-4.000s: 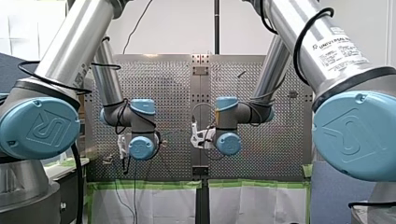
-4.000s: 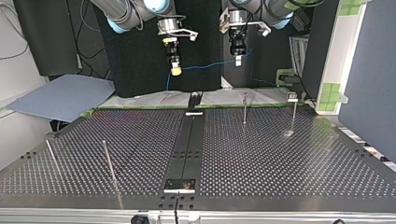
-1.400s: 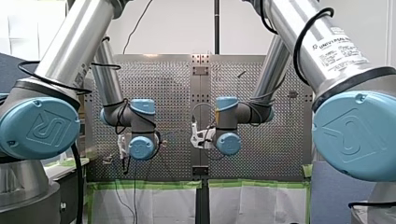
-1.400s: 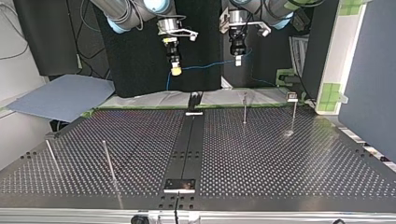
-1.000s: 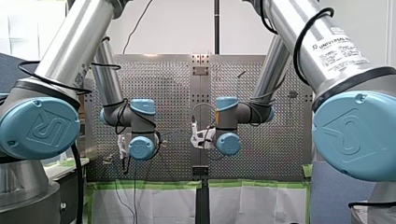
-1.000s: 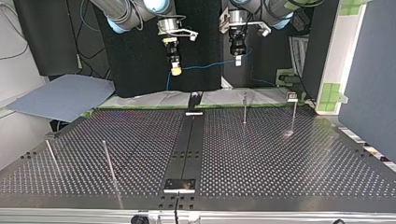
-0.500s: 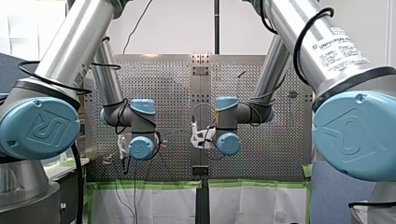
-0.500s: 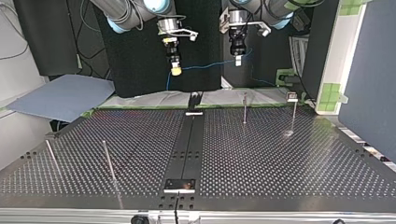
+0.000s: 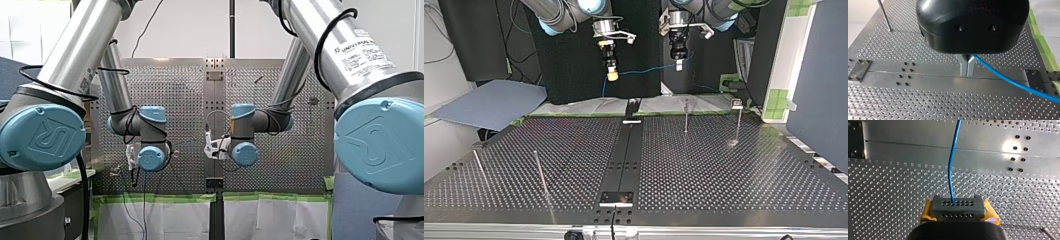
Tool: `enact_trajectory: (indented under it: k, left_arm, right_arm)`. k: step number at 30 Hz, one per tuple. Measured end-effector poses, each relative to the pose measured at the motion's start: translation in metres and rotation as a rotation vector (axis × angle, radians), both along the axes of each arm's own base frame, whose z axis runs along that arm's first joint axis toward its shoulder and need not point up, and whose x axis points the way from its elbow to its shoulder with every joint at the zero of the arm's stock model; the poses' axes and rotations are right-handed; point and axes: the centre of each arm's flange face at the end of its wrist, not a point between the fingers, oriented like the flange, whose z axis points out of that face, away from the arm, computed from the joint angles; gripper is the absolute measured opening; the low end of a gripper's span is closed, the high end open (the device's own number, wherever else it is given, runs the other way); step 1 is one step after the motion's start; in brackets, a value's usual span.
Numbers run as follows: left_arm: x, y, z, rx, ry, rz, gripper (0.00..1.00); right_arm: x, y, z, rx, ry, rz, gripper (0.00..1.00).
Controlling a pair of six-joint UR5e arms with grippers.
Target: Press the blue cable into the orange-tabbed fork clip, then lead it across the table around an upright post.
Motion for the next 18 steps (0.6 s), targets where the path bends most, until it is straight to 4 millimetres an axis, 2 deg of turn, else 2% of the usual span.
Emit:
enact_trajectory:
  k: [12, 18]
  left_arm:
    - [0.000, 0.000, 0.000, 0.000, 0.000, 0.002, 0.00]
    - [0.000, 0.000, 0.000, 0.000, 0.000, 0.002, 0.00]
  right_arm:
    - [0.003, 0.002, -0.003, 0.003, 0.010, 0.003, 0.00]
    - [0.007, 0.016, -0.029, 0.057, 0.069, 0.024, 0.00]
